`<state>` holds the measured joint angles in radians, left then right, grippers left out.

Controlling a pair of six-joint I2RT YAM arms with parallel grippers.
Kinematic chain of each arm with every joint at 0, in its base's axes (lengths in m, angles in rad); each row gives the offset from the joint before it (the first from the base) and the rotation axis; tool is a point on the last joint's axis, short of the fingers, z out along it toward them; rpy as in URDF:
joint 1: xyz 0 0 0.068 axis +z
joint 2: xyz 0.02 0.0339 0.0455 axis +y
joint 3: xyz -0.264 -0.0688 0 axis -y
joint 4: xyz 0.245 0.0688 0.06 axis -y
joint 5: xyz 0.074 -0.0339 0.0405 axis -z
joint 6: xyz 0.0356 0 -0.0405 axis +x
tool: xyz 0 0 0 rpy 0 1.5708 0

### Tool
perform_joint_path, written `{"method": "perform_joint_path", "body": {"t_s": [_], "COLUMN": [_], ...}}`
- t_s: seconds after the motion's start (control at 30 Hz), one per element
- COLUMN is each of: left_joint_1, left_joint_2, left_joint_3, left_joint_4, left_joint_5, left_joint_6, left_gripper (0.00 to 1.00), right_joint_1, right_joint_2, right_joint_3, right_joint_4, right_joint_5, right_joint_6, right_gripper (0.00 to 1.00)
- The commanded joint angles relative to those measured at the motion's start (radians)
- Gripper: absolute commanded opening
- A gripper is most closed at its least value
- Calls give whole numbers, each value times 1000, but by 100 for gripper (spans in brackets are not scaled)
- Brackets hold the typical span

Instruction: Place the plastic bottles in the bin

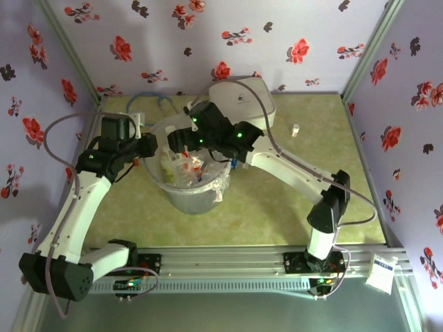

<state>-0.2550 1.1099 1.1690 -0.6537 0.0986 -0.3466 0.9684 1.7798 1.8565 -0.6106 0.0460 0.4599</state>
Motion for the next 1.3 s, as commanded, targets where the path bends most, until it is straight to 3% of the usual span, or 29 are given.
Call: {"method": "perform_joint_path", "body": {"t_s": [0.0,0.27,0.6,0.7,0.83,1.0,1.13,1.27], "left_joint_1": [4,4,4,5,4,3,5,4], "left_joint_2": [1,-5,-1,3,8,23,34,45], "left_joint_3": [-16,-15,-16,-15,-14,0,15,23], "left_joint_4": [81,77,80,80,83,80,78,74], "left_joint_5": [-17,-17,-16,-16,-14,-8,-7,-8], "left_joint_6": [37,35,37,37,39,47,55,61], "left_gripper": [0,0,0,0,0,0,0,0], "right_joint_1": [-2,-2,10,9,2,-43,-109,-215], "right_joint_2": [-42,73,122,74,-2,-86,-178,-299], "right_joint_3": [17,54,46,35,-5,-73,-172,-317], "right_joint_4": [5,-41,-23,12,69,111,154,239], "right_joint_5": [39,-33,-88,-61,-19,16,41,26], "right_joint_6": [-40,-10,21,0,-28,-21,-1,61], "right_gripper": [84,48,47,53,69,80,99,99]}}
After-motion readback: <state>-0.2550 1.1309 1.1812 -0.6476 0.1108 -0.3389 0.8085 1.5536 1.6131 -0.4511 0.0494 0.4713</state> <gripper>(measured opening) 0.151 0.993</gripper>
